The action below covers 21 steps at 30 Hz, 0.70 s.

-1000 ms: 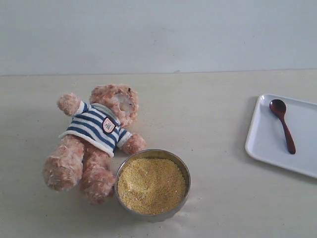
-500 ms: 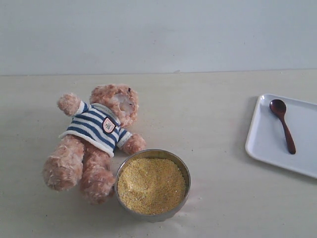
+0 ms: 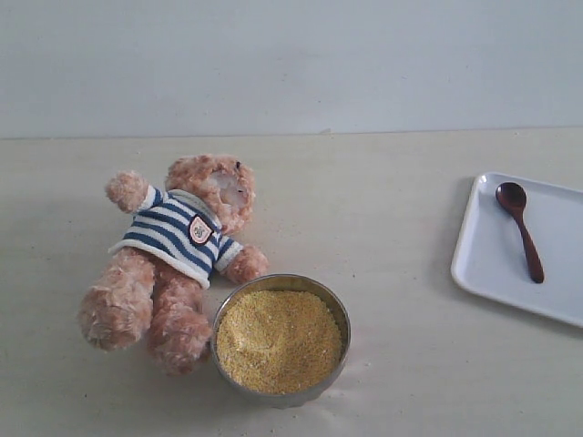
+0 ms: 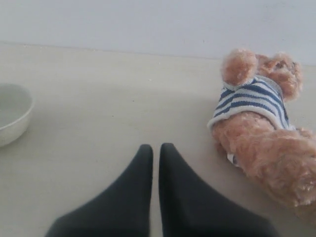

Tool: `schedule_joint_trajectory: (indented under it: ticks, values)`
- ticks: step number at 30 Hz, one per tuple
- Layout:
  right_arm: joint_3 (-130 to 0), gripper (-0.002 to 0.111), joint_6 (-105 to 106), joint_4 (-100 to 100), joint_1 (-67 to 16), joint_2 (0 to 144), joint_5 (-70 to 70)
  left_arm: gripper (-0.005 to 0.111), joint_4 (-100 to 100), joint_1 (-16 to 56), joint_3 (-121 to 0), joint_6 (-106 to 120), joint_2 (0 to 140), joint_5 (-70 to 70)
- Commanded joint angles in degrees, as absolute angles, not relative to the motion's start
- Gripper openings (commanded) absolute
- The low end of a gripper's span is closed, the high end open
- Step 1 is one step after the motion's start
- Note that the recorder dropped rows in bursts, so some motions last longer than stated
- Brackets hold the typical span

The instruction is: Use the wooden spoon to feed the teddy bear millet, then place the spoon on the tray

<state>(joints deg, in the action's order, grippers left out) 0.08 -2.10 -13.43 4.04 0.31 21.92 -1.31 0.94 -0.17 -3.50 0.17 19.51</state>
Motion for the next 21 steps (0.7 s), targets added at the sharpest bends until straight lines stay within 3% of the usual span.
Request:
schedule_joint_trajectory:
  ticks: [1,21]
  values:
    - [0.00,0.000,-2.50,-13.73,4.42,0.00,21.77,0.005,-1.54,-1.48,0.00,-0.59,0.00,18.90]
    - [0.00,0.000,-2.50,-13.73,4.42,0.00,21.77,0.005,-1.65,-1.72,0.00,4.42,0.00,18.03]
